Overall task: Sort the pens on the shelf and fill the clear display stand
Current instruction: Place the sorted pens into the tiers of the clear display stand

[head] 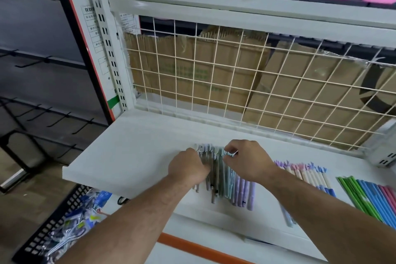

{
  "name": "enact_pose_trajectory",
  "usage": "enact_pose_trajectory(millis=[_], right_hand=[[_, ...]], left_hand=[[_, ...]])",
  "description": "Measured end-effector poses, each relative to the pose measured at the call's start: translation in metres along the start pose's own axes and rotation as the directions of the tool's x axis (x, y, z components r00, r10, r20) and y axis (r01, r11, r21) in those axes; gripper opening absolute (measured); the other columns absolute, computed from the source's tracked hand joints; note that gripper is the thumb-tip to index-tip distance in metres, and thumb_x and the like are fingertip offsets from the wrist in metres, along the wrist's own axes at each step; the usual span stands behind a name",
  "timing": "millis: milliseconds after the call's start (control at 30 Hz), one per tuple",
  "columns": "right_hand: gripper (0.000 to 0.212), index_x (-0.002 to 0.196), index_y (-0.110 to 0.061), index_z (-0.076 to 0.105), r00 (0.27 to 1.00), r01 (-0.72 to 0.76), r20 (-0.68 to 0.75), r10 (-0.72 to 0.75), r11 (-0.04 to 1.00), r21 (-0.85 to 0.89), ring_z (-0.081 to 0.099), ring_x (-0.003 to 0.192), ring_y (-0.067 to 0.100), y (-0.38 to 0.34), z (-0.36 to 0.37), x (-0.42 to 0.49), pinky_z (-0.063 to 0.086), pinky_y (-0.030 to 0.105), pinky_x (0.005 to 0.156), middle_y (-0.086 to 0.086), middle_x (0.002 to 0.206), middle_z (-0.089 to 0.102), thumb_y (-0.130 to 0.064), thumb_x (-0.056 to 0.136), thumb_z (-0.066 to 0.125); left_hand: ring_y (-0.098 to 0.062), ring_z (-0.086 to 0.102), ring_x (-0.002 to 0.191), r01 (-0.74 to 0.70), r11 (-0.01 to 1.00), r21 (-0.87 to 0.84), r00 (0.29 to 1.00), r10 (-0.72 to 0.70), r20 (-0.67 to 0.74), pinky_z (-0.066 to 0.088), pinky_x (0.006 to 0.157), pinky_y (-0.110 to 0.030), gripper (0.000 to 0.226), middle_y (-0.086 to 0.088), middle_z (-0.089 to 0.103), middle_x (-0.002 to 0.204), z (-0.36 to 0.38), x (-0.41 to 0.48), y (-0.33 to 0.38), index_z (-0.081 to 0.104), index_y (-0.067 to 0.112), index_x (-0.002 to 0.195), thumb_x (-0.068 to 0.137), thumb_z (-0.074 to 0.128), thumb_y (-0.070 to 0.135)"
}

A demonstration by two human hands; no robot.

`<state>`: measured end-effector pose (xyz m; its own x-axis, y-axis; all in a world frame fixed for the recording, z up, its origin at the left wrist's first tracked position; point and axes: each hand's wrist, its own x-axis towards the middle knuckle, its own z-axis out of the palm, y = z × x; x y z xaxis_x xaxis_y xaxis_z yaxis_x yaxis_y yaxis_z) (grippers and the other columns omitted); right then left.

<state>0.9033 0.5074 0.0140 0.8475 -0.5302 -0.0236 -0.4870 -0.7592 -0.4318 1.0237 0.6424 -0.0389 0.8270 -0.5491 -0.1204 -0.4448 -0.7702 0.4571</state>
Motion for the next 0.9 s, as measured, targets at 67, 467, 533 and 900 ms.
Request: enact_pose_trajectory(millis=[67, 467, 533, 900], right_hand=[[0.027, 0.117, -0.026, 0.070, 1.000, 0.004, -0.002, -0.004, 1.000, 0.000, 0.063, 0.098, 0.012, -0.001, 0.001, 0.000, 0.049, 0.025, 0.084, -0.009, 0.116, 0.069, -0.035, 0.092, 0.064], [0.023, 0.110, -0.024, 0.071, 1.000, 0.010, -0.020, -0.010, 1.000, -0.001, 0.063, 0.095, 0.013, 0.002, -0.003, -0.009, 0.053, 0.030, 0.084, -0.010, 0.103, 0.068, -0.035, 0.091, 0.064], [0.023, 0.110, -0.025, 0.071, 1.000, 0.006, -0.028, -0.006, 1.000, -0.001, 0.063, 0.095, 0.012, 0.002, -0.004, -0.010, 0.053, 0.029, 0.084, -0.011, 0.103, 0.068, -0.035, 0.091, 0.064], [0.025, 0.112, -0.026, 0.070, 0.999, -0.023, -0.030, 0.022, 1.000, -0.004, 0.063, 0.095, 0.012, 0.008, -0.014, -0.028, 0.054, 0.030, 0.086, -0.010, 0.105, 0.068, -0.039, 0.091, 0.065]], left_hand=[[-0.013, 0.047, 0.062, 0.002, 1.000, 0.000, 1.000, -0.002, -0.004, 0.034, 0.052, -0.024, 0.033, 0.009, 0.044, 0.069, 0.001, 0.001, 0.001, 0.041, 0.021, 0.074, 0.078, 0.064, 0.045], [-0.008, 0.046, 0.056, 0.032, 0.999, 0.027, 0.999, -0.032, 0.035, 0.029, 0.044, -0.022, 0.026, 0.007, 0.052, 0.069, -0.004, 0.003, -0.001, 0.044, 0.023, 0.073, 0.086, 0.063, 0.034], [-0.008, 0.046, 0.056, 0.031, 0.998, 0.048, 0.999, -0.033, 0.032, 0.030, 0.044, -0.022, 0.021, 0.007, 0.052, 0.068, -0.005, 0.001, 0.001, 0.048, 0.021, 0.074, 0.083, 0.066, 0.027], [-0.021, 0.060, 0.080, 0.012, 0.988, 0.156, 0.991, -0.032, 0.129, 0.047, 0.063, -0.027, 0.023, 0.000, 0.060, 0.086, -0.008, -0.004, 0.008, 0.061, 0.011, 0.104, 0.084, 0.056, 0.004]])
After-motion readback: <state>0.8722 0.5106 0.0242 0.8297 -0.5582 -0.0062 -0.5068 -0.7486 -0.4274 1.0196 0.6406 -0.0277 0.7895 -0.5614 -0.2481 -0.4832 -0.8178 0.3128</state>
